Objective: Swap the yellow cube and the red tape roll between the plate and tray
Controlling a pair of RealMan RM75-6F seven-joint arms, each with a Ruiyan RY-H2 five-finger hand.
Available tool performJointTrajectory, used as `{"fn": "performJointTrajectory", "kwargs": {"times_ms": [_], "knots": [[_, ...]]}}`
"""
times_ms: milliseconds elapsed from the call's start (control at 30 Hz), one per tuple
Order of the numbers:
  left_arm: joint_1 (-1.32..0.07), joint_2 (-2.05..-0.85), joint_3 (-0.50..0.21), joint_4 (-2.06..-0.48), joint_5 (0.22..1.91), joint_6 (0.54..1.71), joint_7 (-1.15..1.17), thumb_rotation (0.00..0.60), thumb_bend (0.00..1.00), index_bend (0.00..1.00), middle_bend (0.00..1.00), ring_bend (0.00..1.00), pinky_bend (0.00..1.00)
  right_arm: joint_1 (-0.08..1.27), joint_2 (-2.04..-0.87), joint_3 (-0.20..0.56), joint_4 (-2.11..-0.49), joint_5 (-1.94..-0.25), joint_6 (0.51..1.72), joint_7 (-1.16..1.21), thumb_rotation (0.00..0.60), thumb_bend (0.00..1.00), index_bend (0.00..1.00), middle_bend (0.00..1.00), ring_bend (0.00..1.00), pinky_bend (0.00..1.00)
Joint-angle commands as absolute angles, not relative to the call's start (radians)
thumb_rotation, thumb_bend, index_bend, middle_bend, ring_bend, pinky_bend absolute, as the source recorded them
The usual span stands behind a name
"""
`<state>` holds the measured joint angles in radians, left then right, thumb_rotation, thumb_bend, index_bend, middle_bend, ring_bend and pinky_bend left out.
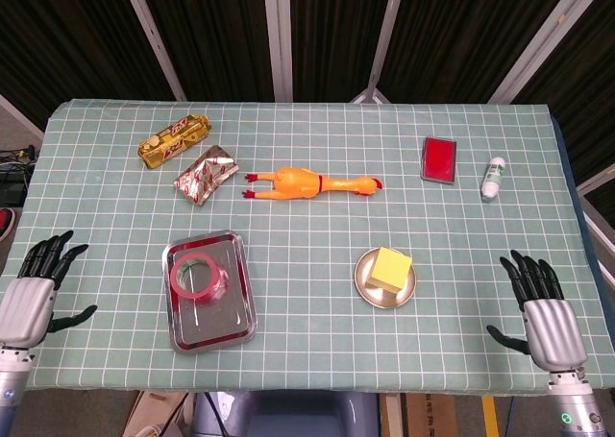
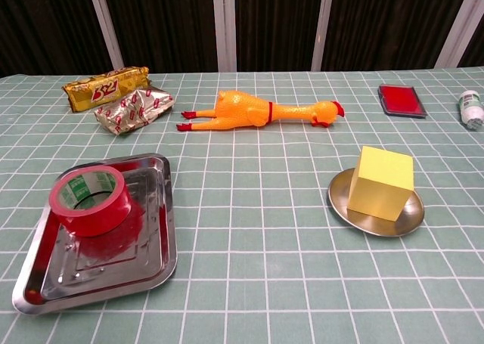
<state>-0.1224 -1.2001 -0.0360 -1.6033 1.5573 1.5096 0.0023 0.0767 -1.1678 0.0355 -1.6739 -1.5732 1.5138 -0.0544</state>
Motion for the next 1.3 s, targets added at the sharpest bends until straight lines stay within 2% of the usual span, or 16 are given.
{"fn": "performJointTrajectory", "kwargs": {"times_ms": [33, 167, 333, 500, 733, 967, 1300], "knots": [[-0.121, -1.201, -0.033, -1.608, 1.556, 1.506, 0.008, 0.6, 0.08, 0.17, 0.0, 0.0, 0.06, 0.075, -1.171, 0.037, -1.673, -1.568, 1.512, -0.058, 0.6, 0.0, 0.06, 0.0, 0.0, 0.0], [-0.121, -1.198, -0.035, -1.615, 1.547, 1.503, 0.009, 0.6, 0.08, 0.17, 0.0, 0.0, 0.06, 0.076, -1.181, 0.036, -1.691, -1.552, 1.497, -0.066, 0.6, 0.0, 0.04, 0.0, 0.0, 0.0], [-0.12, -1.199, -0.038, -1.615, 1.541, 1.503, 0.011, 0.6, 0.08, 0.17, 0.0, 0.0, 0.06, 0.119, -1.169, 0.029, -1.791, -1.527, 1.394, -0.036, 0.6, 0.0, 0.02, 0.0, 0.0, 0.0], [-0.124, -1.198, -0.039, -1.619, 1.532, 1.489, 0.015, 0.6, 0.08, 0.17, 0.0, 0.0, 0.06, 0.205, -1.169, 0.086, -1.893, -1.423, 1.269, -0.14, 0.6, 0.0, 0.02, 0.0, 0.0, 0.0], [-0.121, -1.194, -0.043, -1.623, 1.52, 1.491, 0.012, 0.6, 0.08, 0.17, 0.0, 0.0, 0.06, 0.325, -1.242, 0.158, -1.959, -1.216, 1.13, -0.282, 0.6, 0.0, 0.02, 0.0, 0.0, 0.0], [-0.12, -1.19, -0.049, -1.622, 1.507, 1.488, 0.002, 0.6, 0.08, 0.17, 0.0, 0.0, 0.06, 0.418, -1.342, 0.196, -1.962, -1.041, 1.102, -0.426, 0.6, 0.0, 0.01, 0.0, 0.0, 0.0], [-0.11, -1.177, -0.059, -1.628, 1.492, 1.502, -0.016, 0.6, 0.08, 0.17, 0.0, 0.0, 0.07, 0.507, -1.482, 0.204, -1.845, -0.903, 1.119, -0.545, 0.6, 0.0, 0.01, 0.0, 0.0, 0.0]]}}
